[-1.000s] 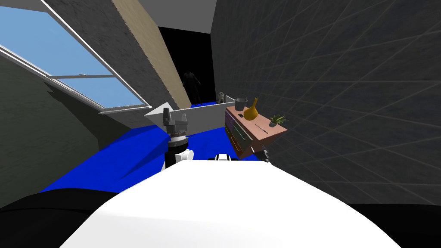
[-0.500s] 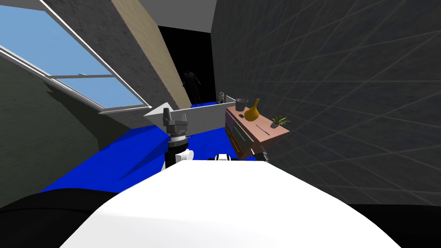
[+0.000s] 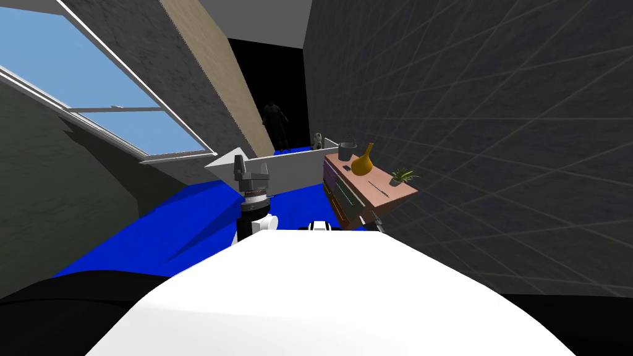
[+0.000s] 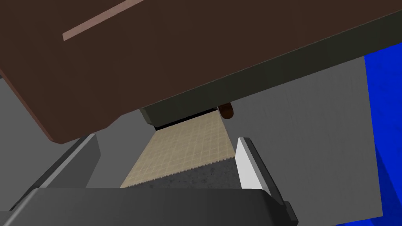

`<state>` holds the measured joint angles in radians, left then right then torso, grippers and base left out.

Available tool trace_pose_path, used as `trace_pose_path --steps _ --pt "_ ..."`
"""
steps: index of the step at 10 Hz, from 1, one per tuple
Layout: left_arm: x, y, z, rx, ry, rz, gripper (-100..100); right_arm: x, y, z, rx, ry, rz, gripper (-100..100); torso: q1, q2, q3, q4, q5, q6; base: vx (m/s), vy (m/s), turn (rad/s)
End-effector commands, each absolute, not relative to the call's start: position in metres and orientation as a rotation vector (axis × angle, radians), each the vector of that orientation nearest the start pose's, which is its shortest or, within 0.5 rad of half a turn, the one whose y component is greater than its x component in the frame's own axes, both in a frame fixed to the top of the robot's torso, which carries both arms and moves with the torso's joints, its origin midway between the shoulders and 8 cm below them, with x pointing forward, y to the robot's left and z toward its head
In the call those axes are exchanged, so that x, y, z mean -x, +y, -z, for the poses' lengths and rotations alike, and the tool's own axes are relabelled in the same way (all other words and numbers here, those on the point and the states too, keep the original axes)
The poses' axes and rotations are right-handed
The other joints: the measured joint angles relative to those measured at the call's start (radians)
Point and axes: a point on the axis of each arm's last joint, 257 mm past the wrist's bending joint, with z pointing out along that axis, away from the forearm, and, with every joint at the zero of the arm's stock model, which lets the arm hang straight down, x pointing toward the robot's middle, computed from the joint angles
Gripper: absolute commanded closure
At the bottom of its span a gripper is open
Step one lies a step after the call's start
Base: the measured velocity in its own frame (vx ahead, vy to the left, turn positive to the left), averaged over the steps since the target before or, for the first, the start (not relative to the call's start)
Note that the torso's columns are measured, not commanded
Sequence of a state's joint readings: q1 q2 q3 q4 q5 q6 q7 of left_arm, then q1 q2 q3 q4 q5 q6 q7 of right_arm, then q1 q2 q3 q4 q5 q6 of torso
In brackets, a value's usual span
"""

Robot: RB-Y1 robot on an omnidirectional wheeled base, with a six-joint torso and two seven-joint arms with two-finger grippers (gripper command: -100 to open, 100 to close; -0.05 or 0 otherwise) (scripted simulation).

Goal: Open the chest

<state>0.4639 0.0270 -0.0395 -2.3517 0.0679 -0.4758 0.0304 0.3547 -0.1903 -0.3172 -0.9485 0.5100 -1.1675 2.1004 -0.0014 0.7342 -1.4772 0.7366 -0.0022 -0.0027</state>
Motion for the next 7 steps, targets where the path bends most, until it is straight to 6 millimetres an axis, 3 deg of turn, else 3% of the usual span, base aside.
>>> trace_pose_path --steps 1,5,7 --pt "-0.336 0.265 -0.062 0.632 0.532 1.448 0 -0.289 -0.349 0.380 0.961 1.243 0.811 -100 0.000 -0.001 -0.001 -0.001 -0.001 -0.001 0.016 -0.001 -0.002" --pt "-0.336 0.265 -0.062 0.632 0.532 1.448 0 -0.280 -0.339 0.396 1.041 1.212 0.869 -100 -0.003 -0.011 -0.005 -0.003 -0.005 -0.006 0.040 -0.011 0.025" --pt "-0.335 0.265 -0.062 0.631 0.532 1.448 0 -0.276 -0.334 0.402 1.073 1.196 0.893 -100 0.000 -0.003 -0.003 -0.001 0.001 0.001 0.073 -0.020 0.052"
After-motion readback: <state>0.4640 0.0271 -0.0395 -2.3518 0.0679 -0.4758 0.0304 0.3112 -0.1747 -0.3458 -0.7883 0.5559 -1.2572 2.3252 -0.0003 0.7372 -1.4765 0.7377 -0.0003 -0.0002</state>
